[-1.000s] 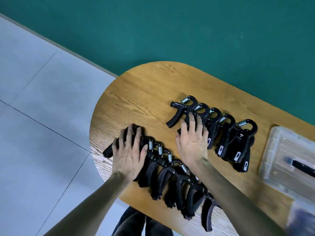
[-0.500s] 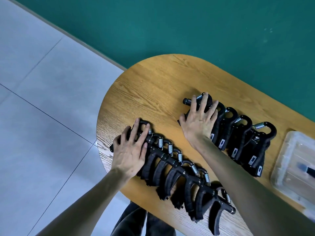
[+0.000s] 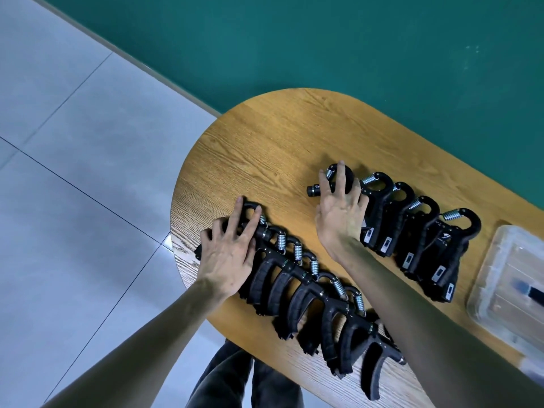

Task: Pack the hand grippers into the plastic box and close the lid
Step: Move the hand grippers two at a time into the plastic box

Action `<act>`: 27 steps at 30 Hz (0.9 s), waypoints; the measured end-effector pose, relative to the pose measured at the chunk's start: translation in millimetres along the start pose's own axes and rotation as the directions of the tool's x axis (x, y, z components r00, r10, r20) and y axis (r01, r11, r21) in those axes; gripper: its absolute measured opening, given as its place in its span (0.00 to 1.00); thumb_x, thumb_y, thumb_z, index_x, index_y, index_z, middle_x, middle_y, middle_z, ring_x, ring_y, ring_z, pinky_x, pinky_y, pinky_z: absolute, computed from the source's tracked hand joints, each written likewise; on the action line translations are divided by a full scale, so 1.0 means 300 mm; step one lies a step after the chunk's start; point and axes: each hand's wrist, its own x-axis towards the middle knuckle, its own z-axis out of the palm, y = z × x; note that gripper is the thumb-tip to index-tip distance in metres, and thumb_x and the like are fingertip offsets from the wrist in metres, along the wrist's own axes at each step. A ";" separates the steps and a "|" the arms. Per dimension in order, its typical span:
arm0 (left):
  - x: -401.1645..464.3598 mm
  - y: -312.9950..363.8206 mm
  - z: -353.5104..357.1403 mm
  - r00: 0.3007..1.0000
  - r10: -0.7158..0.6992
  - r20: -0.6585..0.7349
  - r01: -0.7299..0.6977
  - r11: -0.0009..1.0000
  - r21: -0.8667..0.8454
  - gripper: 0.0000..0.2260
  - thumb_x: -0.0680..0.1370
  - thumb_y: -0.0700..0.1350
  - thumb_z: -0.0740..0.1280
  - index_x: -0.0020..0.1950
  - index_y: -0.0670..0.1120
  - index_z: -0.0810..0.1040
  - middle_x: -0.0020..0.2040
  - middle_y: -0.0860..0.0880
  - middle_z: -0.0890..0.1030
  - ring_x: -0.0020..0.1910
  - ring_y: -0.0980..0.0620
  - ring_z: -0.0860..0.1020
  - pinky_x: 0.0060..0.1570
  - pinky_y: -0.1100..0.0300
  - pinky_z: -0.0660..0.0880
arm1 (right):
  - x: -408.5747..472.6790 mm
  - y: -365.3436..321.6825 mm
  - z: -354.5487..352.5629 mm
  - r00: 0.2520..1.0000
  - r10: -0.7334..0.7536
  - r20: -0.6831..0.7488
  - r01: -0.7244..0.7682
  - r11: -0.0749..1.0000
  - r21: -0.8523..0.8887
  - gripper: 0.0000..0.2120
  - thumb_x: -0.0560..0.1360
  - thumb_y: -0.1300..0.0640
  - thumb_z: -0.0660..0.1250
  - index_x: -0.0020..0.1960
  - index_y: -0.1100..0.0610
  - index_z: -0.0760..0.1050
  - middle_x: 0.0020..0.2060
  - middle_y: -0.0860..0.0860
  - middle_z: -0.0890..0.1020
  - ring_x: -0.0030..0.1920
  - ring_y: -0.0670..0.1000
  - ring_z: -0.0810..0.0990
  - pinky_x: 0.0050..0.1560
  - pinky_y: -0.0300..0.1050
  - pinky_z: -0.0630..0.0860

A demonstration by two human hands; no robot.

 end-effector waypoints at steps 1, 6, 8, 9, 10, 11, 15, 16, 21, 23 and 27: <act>-0.001 0.004 -0.001 1.000 -0.009 0.012 0.009 1.000 0.007 0.31 0.84 0.54 0.51 0.79 0.60 0.31 0.81 0.49 0.31 0.68 0.44 0.61 0.68 0.41 0.64 | -0.013 0.002 -0.004 1.000 -0.001 -0.016 0.001 1.000 -0.007 0.39 0.76 0.69 0.65 0.81 0.52 0.53 0.81 0.60 0.48 0.73 0.68 0.64 0.66 0.63 0.70; 0.000 0.015 0.004 0.999 -0.006 -0.034 0.005 1.000 -0.018 0.30 0.83 0.53 0.49 0.81 0.58 0.37 0.82 0.48 0.34 0.66 0.43 0.62 0.65 0.40 0.66 | -0.090 0.017 -0.036 0.998 -0.043 -0.055 0.043 0.999 -0.012 0.37 0.78 0.64 0.65 0.81 0.51 0.52 0.81 0.60 0.46 0.67 0.65 0.67 0.61 0.59 0.71; -0.001 0.021 0.006 0.999 -0.016 -0.049 0.015 1.000 -0.024 0.29 0.83 0.53 0.48 0.82 0.58 0.38 0.82 0.49 0.35 0.66 0.42 0.62 0.65 0.39 0.65 | -0.124 0.033 -0.040 0.996 -0.054 -0.066 0.054 0.999 -0.002 0.38 0.78 0.62 0.65 0.82 0.52 0.51 0.81 0.59 0.45 0.65 0.64 0.68 0.60 0.59 0.71; -0.003 0.024 0.007 0.998 -0.020 -0.053 0.019 1.000 -0.023 0.29 0.83 0.54 0.48 0.82 0.58 0.39 0.82 0.49 0.35 0.66 0.42 0.62 0.65 0.38 0.65 | -0.142 0.044 -0.044 0.996 -0.057 -0.075 0.058 0.998 0.012 0.38 0.77 0.62 0.65 0.81 0.53 0.51 0.81 0.60 0.45 0.65 0.64 0.68 0.60 0.59 0.71; -0.008 0.027 0.007 0.998 -0.028 -0.057 0.027 0.999 -0.023 0.29 0.83 0.53 0.49 0.82 0.57 0.39 0.82 0.49 0.35 0.66 0.41 0.62 0.65 0.38 0.65 | -0.161 0.054 -0.048 0.995 -0.054 -0.081 0.056 0.998 0.023 0.38 0.77 0.62 0.65 0.81 0.53 0.52 0.81 0.60 0.45 0.66 0.64 0.67 0.60 0.60 0.71; -0.015 0.032 0.007 0.997 -0.042 -0.066 0.040 0.999 -0.026 0.29 0.84 0.53 0.50 0.82 0.57 0.40 0.82 0.49 0.36 0.65 0.41 0.63 0.64 0.38 0.65 | -0.180 0.065 -0.050 0.995 -0.046 -0.087 0.049 0.998 0.028 0.38 0.76 0.62 0.65 0.81 0.53 0.52 0.81 0.60 0.46 0.67 0.65 0.67 0.60 0.60 0.71; -0.043 0.086 -0.003 0.977 -0.135 -0.164 0.125 0.990 -0.070 0.31 0.83 0.49 0.56 0.83 0.54 0.44 0.83 0.46 0.40 0.59 0.38 0.65 0.55 0.41 0.65 | -0.248 0.111 -0.059 0.993 -0.009 -0.120 0.016 0.998 0.057 0.37 0.76 0.62 0.65 0.81 0.54 0.53 0.81 0.61 0.46 0.68 0.67 0.66 0.60 0.63 0.70; -0.048 0.102 -0.011 0.971 -0.152 -0.184 0.138 0.986 -0.090 0.32 0.83 0.48 0.57 0.83 0.53 0.44 0.83 0.45 0.41 0.59 0.37 0.65 0.54 0.40 0.65 | -0.263 0.124 -0.058 0.992 -0.004 -0.124 0.013 0.997 0.072 0.37 0.77 0.62 0.65 0.81 0.54 0.52 0.81 0.61 0.45 0.68 0.67 0.66 0.60 0.63 0.70; -0.071 0.191 -0.047 0.963 -0.123 -0.239 0.108 0.991 -0.076 0.34 0.82 0.47 0.61 0.83 0.54 0.45 0.83 0.44 0.40 0.61 0.33 0.65 0.55 0.37 0.65 | -0.354 0.210 -0.068 0.984 0.054 -0.171 -0.031 0.991 0.134 0.38 0.76 0.61 0.66 0.81 0.53 0.53 0.81 0.60 0.46 0.69 0.67 0.66 0.60 0.62 0.70; -0.097 0.258 -0.051 0.962 -0.124 -0.242 0.112 0.992 -0.061 0.32 0.83 0.48 0.59 0.83 0.54 0.44 0.83 0.44 0.38 0.60 0.35 0.64 0.55 0.38 0.65 | -0.405 0.251 -0.083 0.981 0.066 -0.182 -0.036 0.986 0.163 0.38 0.76 0.60 0.66 0.81 0.53 0.53 0.81 0.60 0.45 0.69 0.67 0.65 0.61 0.62 0.69; -0.194 0.475 -0.041 0.956 -0.115 -0.271 0.099 0.992 -0.073 0.28 0.84 0.49 0.55 0.83 0.54 0.49 0.83 0.42 0.43 0.61 0.34 0.65 0.56 0.37 0.65 | -0.537 0.395 -0.134 0.974 0.104 -0.201 -0.067 0.981 0.183 0.37 0.77 0.57 0.66 0.81 0.52 0.53 0.81 0.60 0.46 0.69 0.66 0.66 0.62 0.61 0.69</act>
